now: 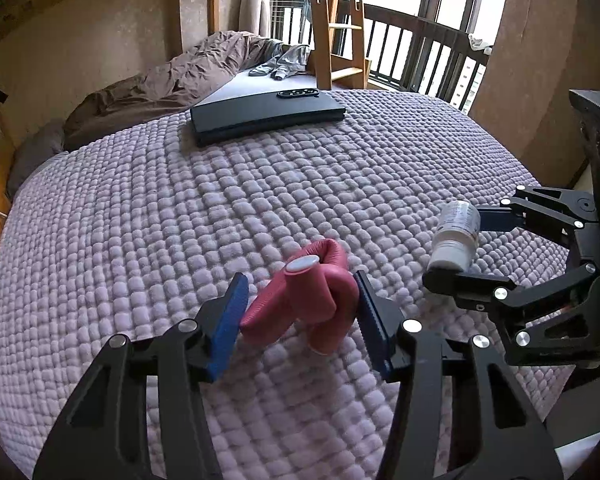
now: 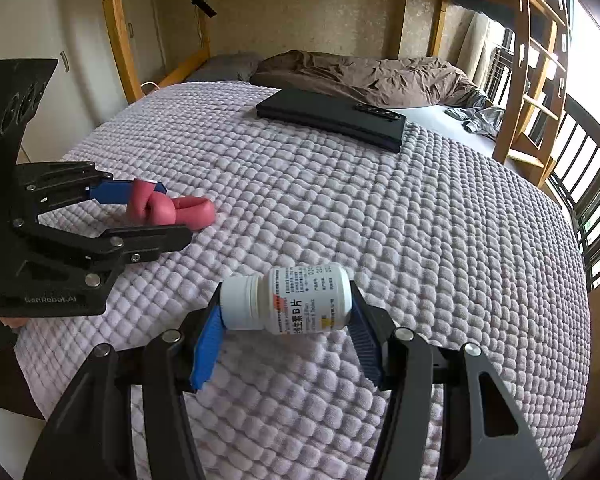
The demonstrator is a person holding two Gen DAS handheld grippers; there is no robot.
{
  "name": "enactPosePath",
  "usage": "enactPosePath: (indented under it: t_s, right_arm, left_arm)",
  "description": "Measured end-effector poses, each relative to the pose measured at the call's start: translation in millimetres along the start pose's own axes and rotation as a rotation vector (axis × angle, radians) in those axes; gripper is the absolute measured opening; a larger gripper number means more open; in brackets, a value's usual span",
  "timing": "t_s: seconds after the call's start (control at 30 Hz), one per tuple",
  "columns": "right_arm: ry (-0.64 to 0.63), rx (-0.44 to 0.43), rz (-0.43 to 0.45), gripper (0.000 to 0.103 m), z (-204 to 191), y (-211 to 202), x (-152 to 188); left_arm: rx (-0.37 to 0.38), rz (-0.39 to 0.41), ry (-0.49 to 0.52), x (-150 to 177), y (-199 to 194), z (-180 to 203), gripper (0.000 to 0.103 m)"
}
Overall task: Collect trash
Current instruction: 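Carry the medicine bottle and pink toy in both tools over the white bin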
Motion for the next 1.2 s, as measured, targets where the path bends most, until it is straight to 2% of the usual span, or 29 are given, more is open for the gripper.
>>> enactPosePath:
  t_s: [0.5, 1.0, 1.2]
  right_arm:
    - [0.091, -0.038, 0.004, 0.056, 0.5, -19.6, 4.5]
    - [0.152, -0.061, -0.001, 0.056, -21.4, -56.3, 32.6]
    - [0.163, -0.08, 0.012, 0.056, -30.9, -73.7, 40.9]
  left_arm:
    - [0.022, 0.022, -0.068, -1.8, -27.1, 0.8, 0.055]
    - [0.021, 0.021, -0.097, 26.6, -65.2, 10.2, 0.055]
    - [0.053, 0.026, -0.104, 39.5, -86.5, 14.7, 0.055]
Point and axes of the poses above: each gripper's, at about its wrist camera, not at the fingertips, and y roughly the way its jaws point, z to its right, x to its underside, the point moved 8 cm from there along y, roughly the way its jaws point, and after that the axes turned 10 degrees about -y, right-handed, at the moved point
